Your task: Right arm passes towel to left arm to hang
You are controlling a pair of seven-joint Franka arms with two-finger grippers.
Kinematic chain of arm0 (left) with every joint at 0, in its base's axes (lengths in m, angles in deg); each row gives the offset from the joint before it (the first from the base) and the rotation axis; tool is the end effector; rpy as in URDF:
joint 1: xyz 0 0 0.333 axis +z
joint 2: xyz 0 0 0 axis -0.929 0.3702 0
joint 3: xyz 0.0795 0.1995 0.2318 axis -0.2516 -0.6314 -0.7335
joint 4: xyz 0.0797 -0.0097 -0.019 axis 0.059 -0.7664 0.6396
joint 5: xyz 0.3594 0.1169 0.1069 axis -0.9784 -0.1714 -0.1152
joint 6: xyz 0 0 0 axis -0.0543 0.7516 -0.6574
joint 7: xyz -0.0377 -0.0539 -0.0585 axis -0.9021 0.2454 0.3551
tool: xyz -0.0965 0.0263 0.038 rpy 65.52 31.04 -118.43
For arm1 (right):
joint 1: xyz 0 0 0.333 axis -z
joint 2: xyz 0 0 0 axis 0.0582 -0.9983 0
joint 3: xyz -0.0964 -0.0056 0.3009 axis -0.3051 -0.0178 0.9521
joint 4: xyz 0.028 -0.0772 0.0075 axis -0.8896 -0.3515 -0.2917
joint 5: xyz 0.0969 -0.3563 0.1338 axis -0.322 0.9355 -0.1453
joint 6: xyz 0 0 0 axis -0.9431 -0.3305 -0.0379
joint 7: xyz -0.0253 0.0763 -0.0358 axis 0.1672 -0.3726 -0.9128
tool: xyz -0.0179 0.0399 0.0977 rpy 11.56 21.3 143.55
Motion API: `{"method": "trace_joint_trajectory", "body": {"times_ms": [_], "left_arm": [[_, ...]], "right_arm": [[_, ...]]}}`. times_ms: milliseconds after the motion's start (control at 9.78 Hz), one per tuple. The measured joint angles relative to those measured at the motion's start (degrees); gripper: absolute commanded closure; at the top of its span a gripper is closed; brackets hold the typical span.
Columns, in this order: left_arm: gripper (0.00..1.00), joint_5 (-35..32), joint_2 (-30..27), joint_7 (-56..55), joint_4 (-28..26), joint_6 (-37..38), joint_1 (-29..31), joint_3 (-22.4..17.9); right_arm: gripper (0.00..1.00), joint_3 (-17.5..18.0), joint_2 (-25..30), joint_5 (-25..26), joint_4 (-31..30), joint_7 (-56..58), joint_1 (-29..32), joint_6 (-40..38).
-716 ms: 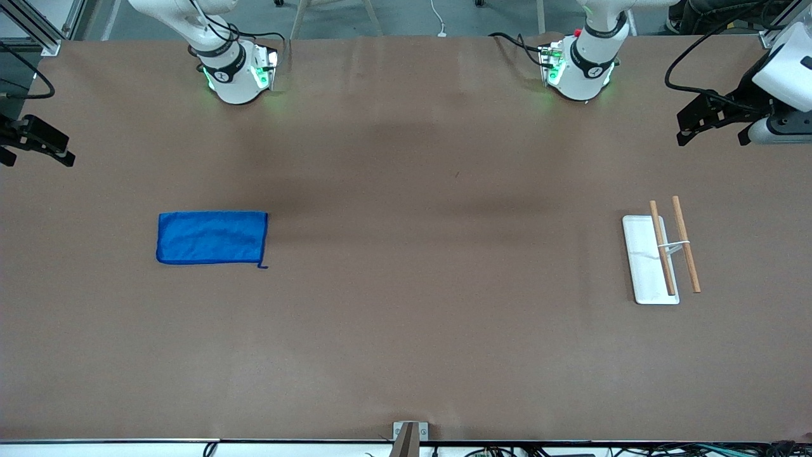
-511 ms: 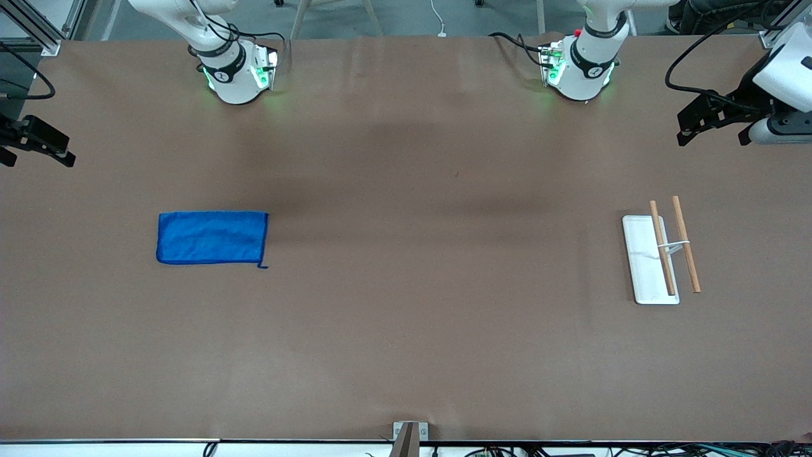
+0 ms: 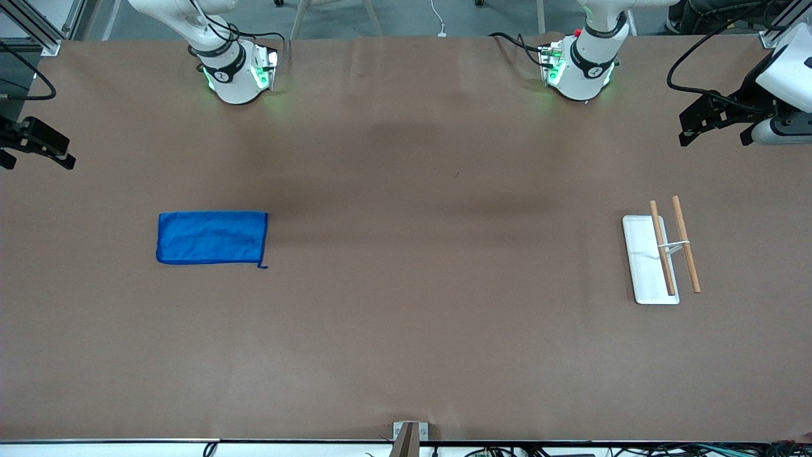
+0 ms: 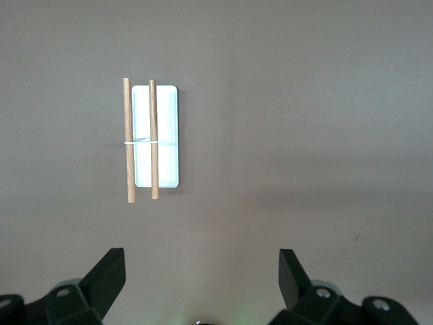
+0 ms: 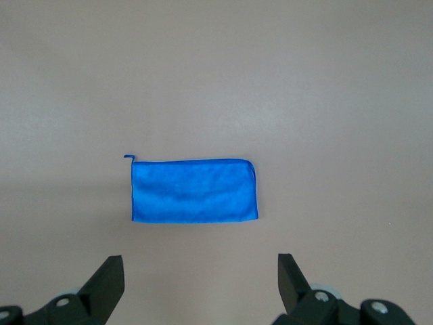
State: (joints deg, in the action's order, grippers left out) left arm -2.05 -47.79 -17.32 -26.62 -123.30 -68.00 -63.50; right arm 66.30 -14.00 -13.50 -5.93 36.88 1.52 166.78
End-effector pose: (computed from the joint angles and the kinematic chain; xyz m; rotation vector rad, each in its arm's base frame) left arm 0.5175 -0.0601 0.6604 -3.1207 0.0243 -0.0239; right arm 0.5362 -0.0467 0.6422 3.1176 -0.0027 0.0936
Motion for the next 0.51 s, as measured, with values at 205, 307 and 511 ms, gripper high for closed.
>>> {"method": "trace_joint_trajectory", "body": {"times_ms": [205, 307, 511], "left_arm": [[0.00, 0.0, 0.0, 0.1, 0.1, 0.0, 0.0, 0.0], [0.00, 0.0, 0.1, 0.2, 0.1, 0.0, 0.0, 0.0], [0.00, 0.0, 0.6, 0.3, 0.1, 0.0, 0.0, 0.0]], "right_arm": [[0.00, -0.3, -1.5, 0.0, -0.4, 0.0, 0.0, 1.8], [0.00, -0.5, -2.8, 0.0, -0.9, 0.0, 0.2, 2.4], [0.00, -1.0, -5.9, 0.0, -4.2, 0.0, 2.1, 7.4]]}}
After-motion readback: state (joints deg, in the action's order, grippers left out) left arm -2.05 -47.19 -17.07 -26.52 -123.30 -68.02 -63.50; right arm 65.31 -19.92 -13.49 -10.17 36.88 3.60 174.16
